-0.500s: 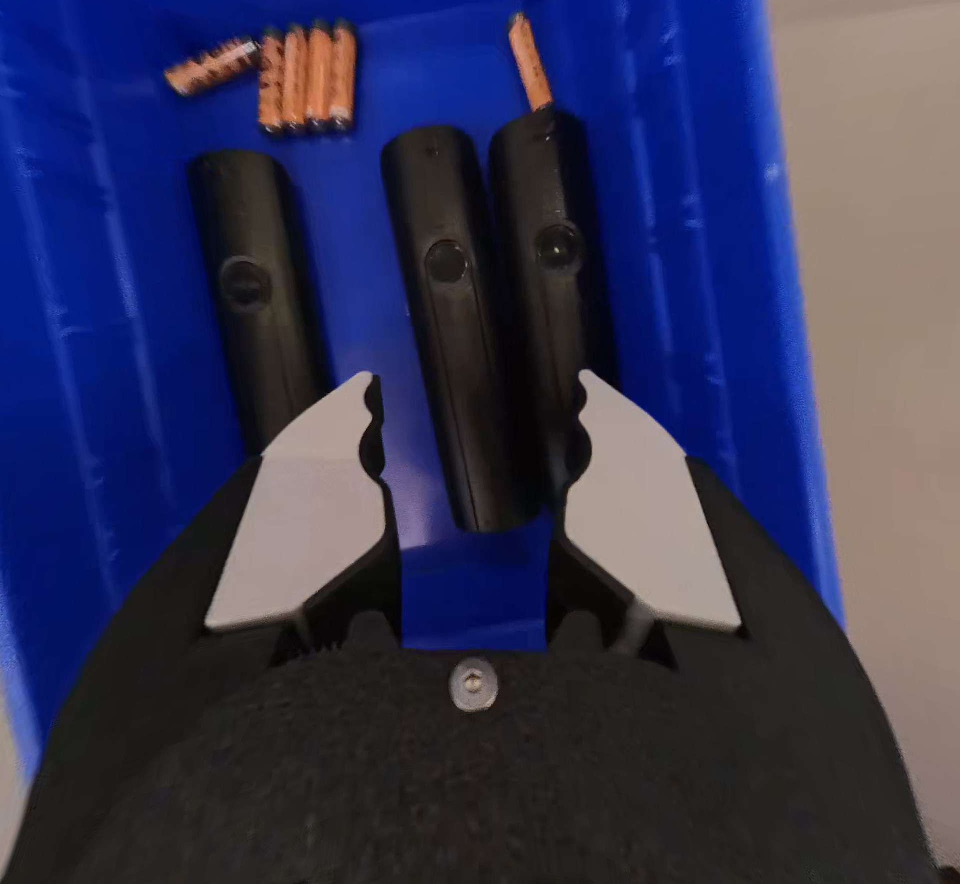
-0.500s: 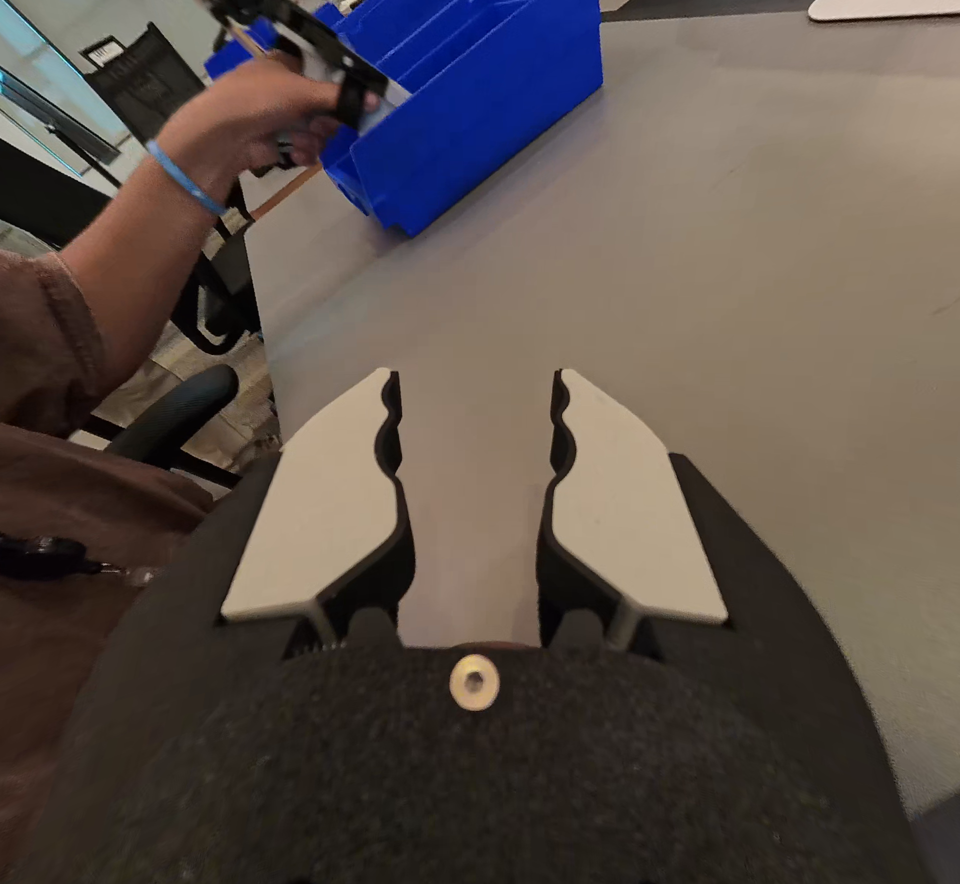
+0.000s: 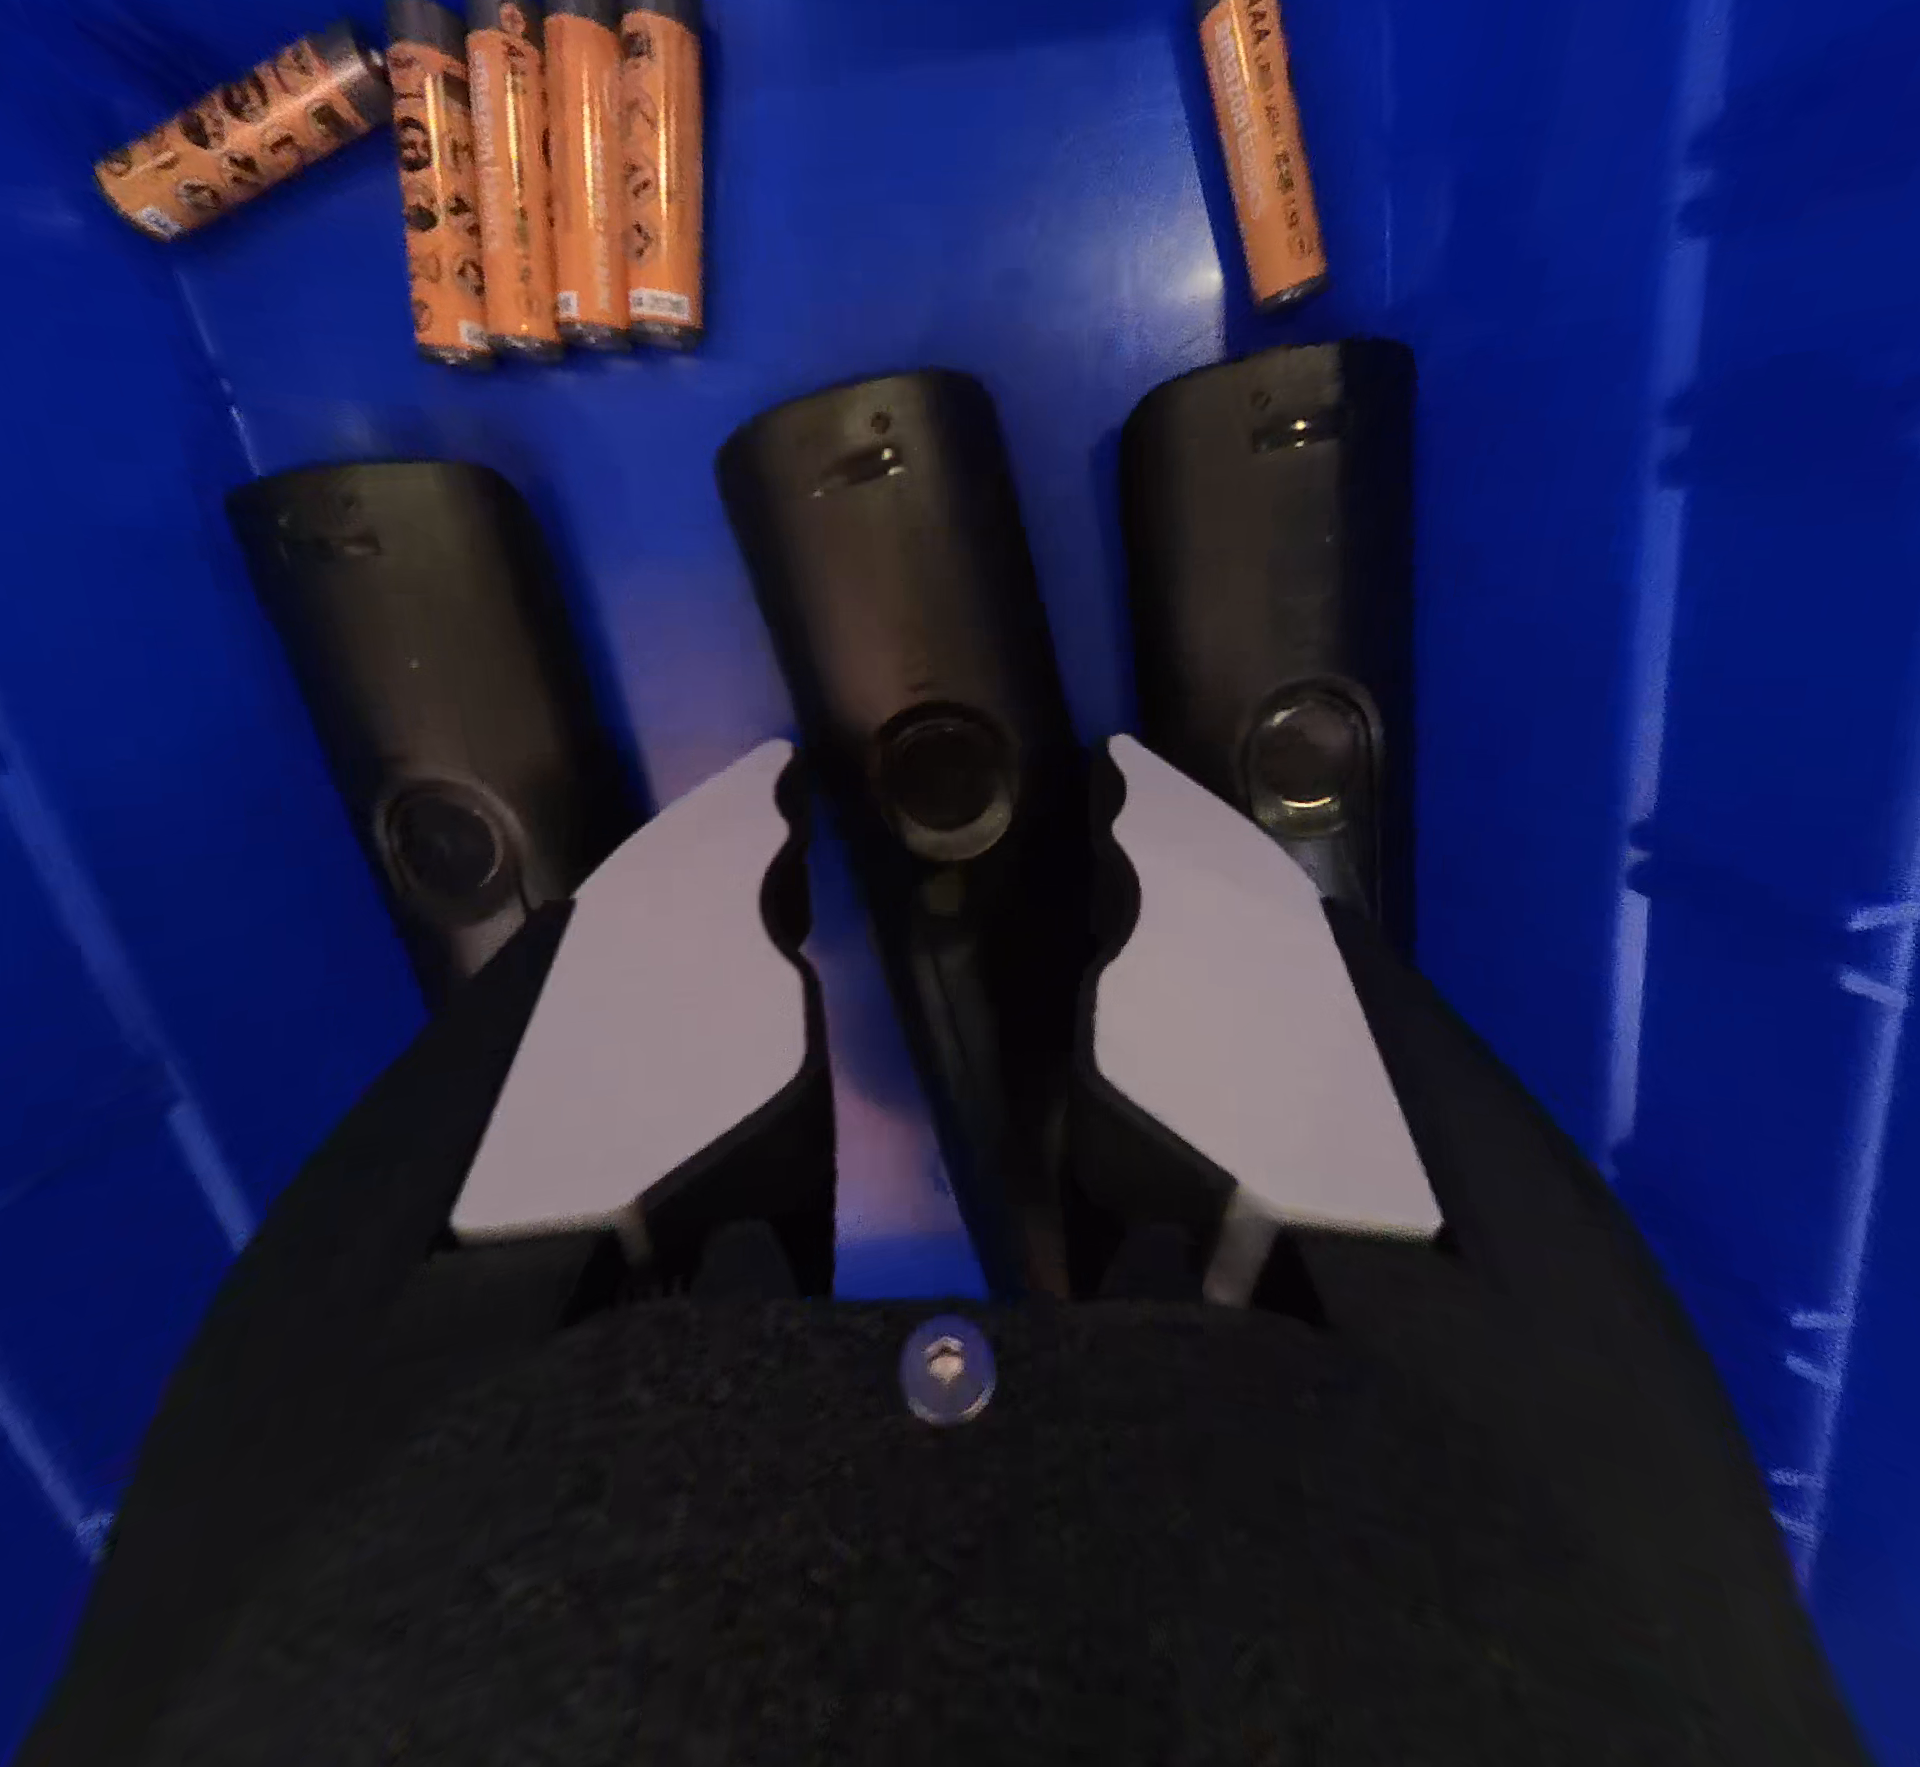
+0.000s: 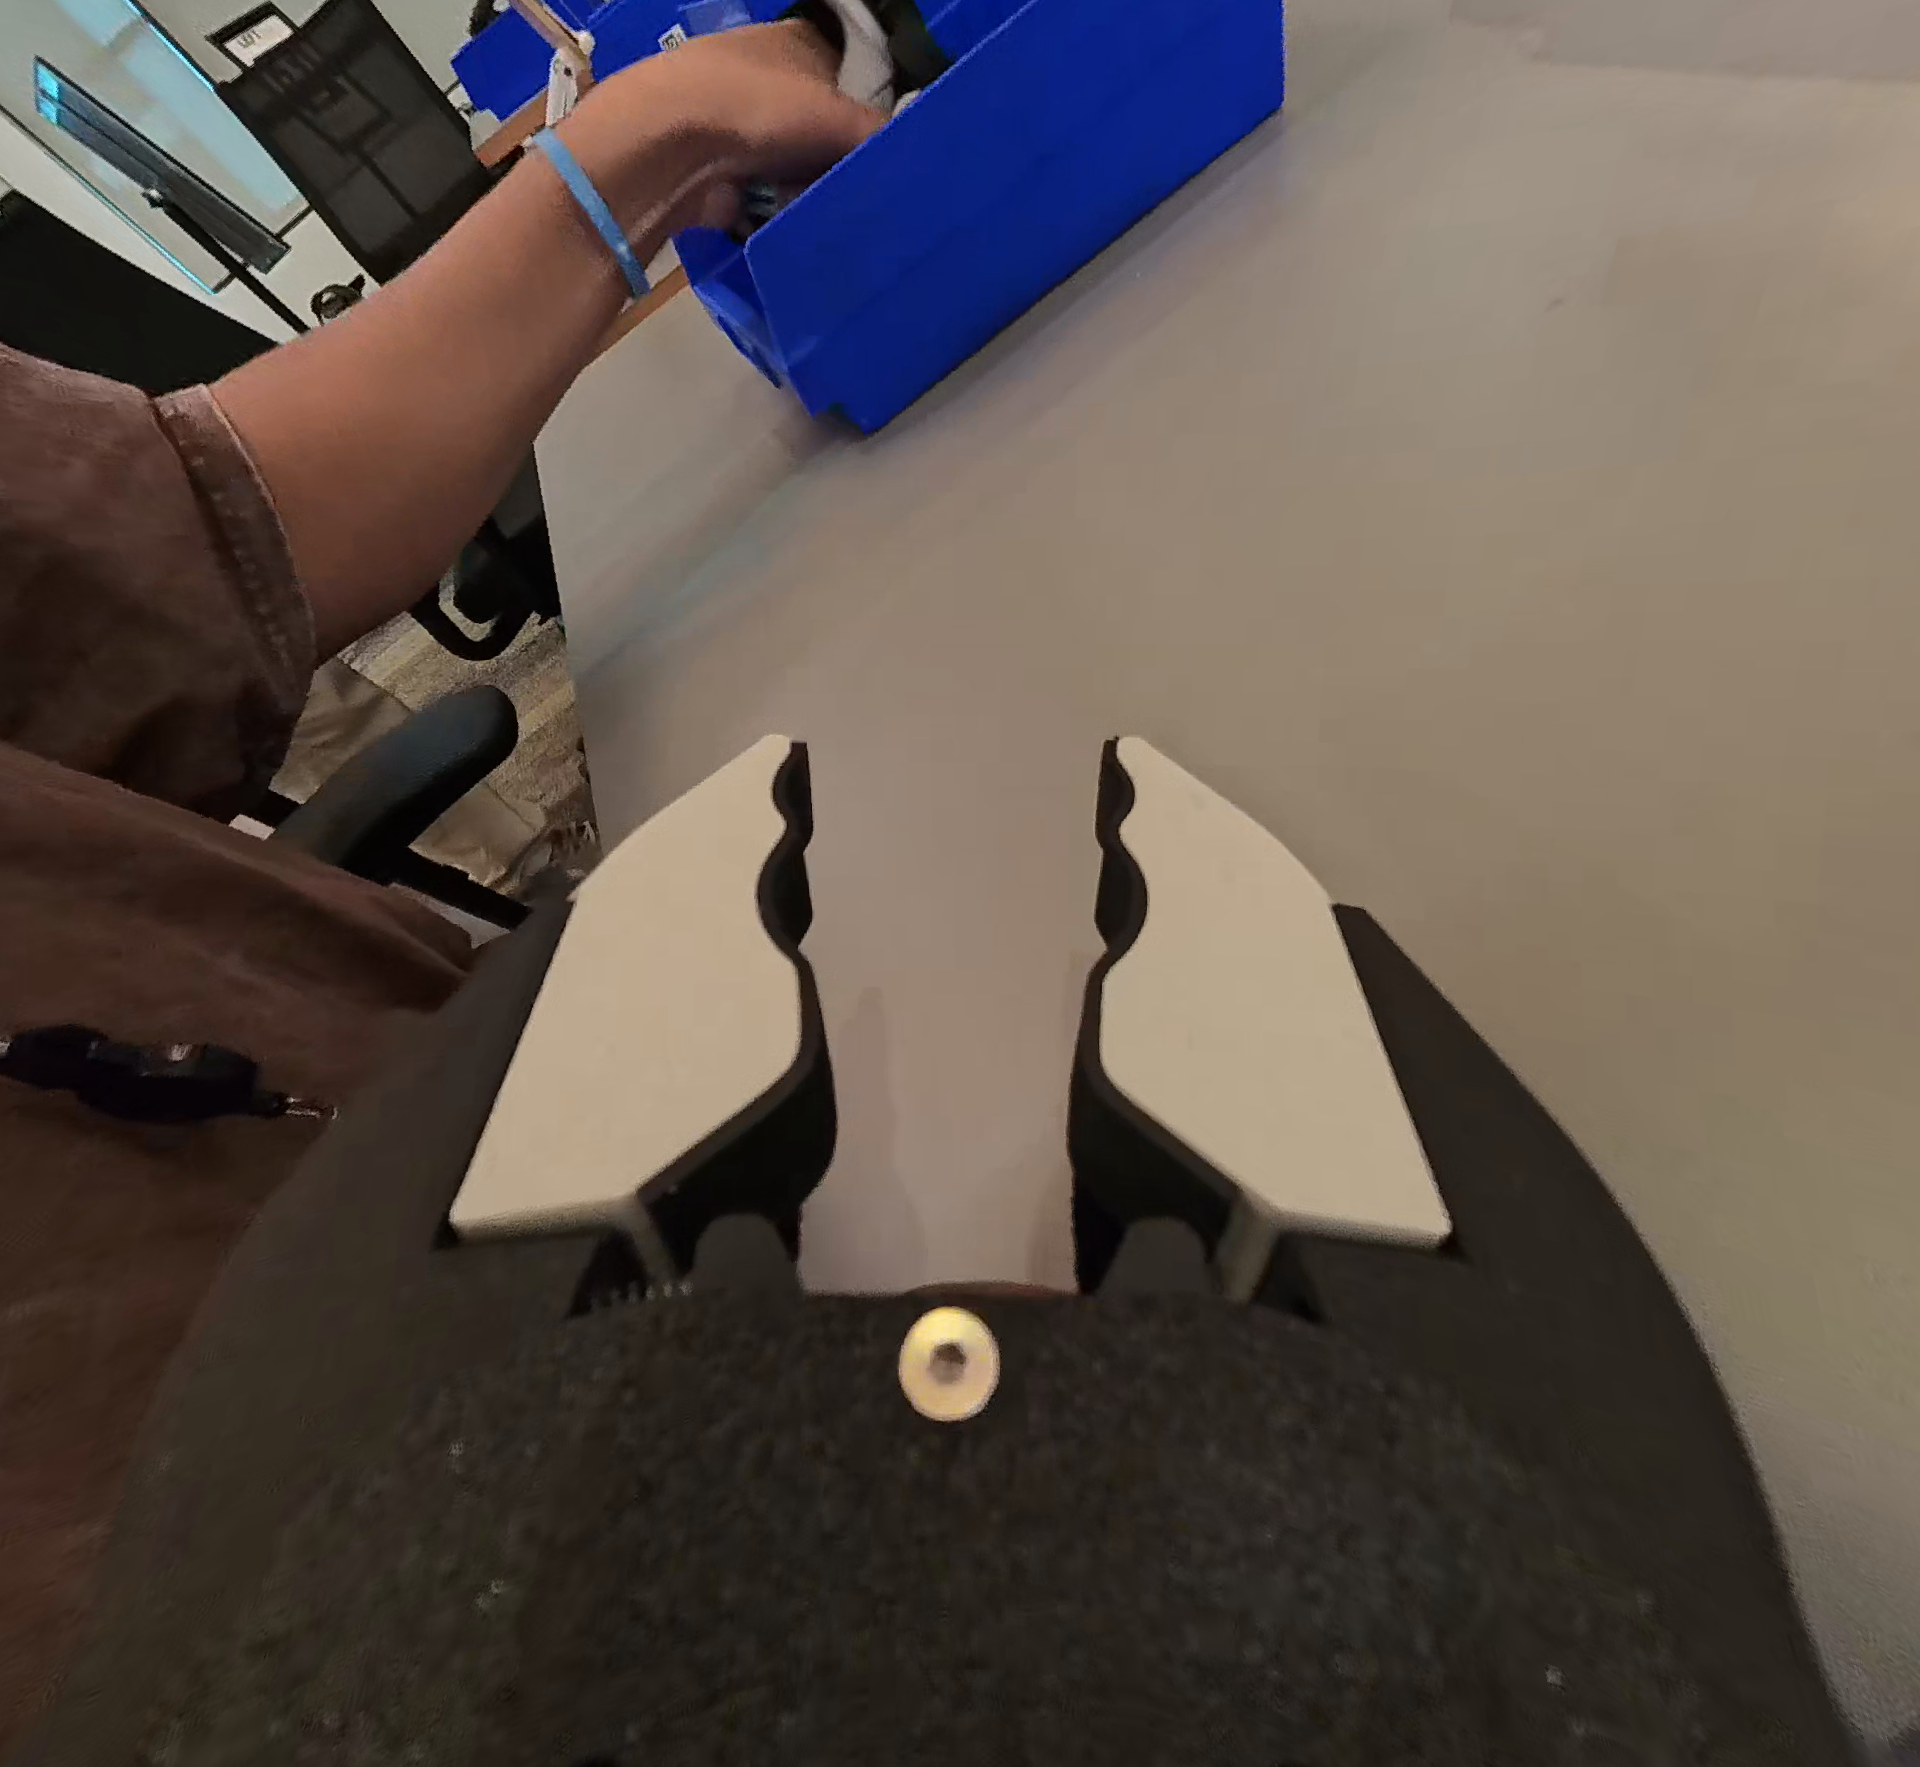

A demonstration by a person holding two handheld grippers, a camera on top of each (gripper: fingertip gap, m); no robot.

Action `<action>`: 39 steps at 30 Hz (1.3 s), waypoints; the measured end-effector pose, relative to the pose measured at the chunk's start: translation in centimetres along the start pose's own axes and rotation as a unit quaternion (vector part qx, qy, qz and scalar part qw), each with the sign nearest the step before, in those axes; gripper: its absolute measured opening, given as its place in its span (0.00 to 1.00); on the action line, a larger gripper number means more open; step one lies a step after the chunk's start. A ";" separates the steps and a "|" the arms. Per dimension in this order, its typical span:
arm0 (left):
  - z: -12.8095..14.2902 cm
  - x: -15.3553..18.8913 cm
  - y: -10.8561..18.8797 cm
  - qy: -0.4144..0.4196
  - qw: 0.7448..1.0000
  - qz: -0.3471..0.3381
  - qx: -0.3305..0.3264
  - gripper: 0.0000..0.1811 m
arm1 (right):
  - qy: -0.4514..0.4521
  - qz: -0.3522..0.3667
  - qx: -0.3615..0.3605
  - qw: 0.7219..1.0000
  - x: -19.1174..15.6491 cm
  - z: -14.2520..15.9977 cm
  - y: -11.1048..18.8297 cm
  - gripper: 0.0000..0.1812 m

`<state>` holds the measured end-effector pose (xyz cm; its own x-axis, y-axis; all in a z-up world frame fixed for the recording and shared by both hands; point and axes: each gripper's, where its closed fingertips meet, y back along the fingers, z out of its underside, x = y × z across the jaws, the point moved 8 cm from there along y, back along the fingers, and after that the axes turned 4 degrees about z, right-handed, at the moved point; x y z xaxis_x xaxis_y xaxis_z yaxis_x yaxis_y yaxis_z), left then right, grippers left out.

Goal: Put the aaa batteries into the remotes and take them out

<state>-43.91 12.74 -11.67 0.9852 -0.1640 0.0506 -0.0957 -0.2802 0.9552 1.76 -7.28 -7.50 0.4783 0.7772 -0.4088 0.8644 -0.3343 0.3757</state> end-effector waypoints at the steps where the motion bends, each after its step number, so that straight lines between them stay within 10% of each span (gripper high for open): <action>1: 0.1 0.2 0.0 -0.003 1.000 -0.003 0.007 0.28 | 0.002 -0.004 -0.004 1.000 -0.2 0.0 -0.2 0.29; 10: 2.1 0.4 1.1 -0.074 0.996 0.025 0.046 0.27 | 0.019 -0.020 -0.028 0.999 -0.4 -1.0 -2.3 0.28; 19: 2.6 0.6 9.5 -0.143 0.973 0.041 0.174 0.26 | 0.013 -0.051 -0.008 0.999 2.3 -3.3 -5.3 0.28; 31: 0.2 8.2 17.9 -0.229 0.908 0.082 0.340 0.25 | 0.083 -0.037 0.005 0.996 2.0 -6.1 -6.6 0.29; 39: -0.5 15.7 17.2 -0.292 0.880 0.149 0.345 0.25 | 0.030 -0.057 0.047 0.997 3.6 -10.2 -7.5 0.37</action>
<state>-29.98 5.80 5.69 0.6803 -0.7284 -0.0819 -0.5992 -0.6170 0.5102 -4.54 3.48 -3.33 0.3679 0.8428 -0.3927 0.9248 -0.2879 0.2485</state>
